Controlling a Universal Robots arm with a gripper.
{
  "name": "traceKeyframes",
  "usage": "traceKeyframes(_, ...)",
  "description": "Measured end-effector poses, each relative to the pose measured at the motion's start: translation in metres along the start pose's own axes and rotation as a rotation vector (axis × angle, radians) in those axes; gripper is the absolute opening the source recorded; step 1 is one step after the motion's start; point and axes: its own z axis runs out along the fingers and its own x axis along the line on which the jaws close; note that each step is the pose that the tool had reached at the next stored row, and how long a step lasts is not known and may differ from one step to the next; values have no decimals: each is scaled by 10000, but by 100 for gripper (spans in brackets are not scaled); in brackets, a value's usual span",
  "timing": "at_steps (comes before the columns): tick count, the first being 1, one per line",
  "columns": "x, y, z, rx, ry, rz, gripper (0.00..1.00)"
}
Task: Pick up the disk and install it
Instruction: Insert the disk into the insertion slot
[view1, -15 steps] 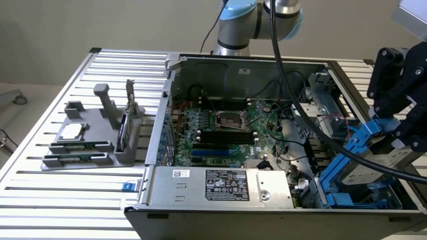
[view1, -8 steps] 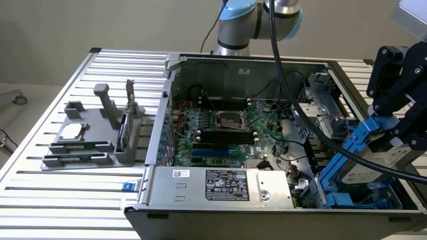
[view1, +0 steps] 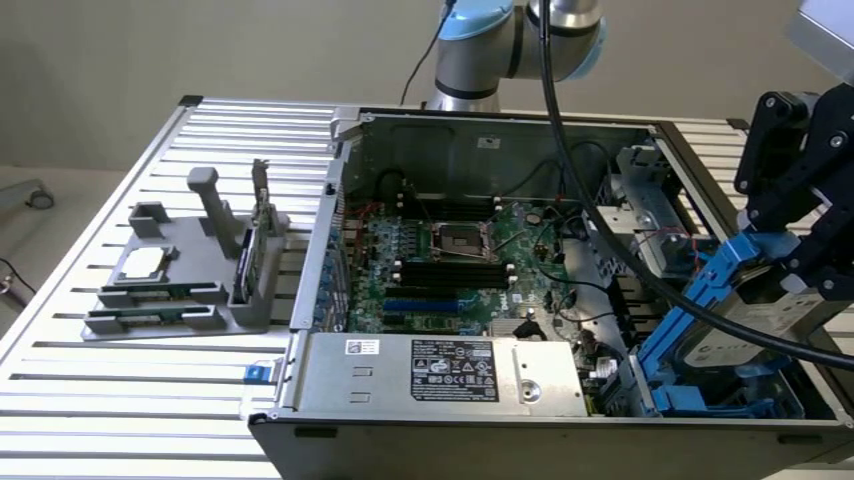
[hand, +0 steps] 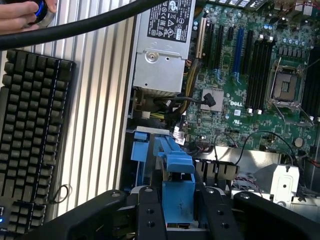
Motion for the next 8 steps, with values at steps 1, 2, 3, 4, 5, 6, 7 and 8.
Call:
traceKeyframes(1,1,0,0,0,0,0,33)
traceKeyframes(2,1,0,0,0,0,1,33)
traceKeyframes(3,2,-2,-1,-1,0,3,33)
traceKeyframes(4,3,-5,-1,-1,1,8,33)
traceKeyframes(5,3,-8,-2,-1,1,19,33)
traceKeyframes(6,4,-12,-3,1,1,35,33)
traceKeyframes(7,4,-16,-6,3,1,53,33)
traceKeyframes(8,4,-19,-11,4,-4,70,33)
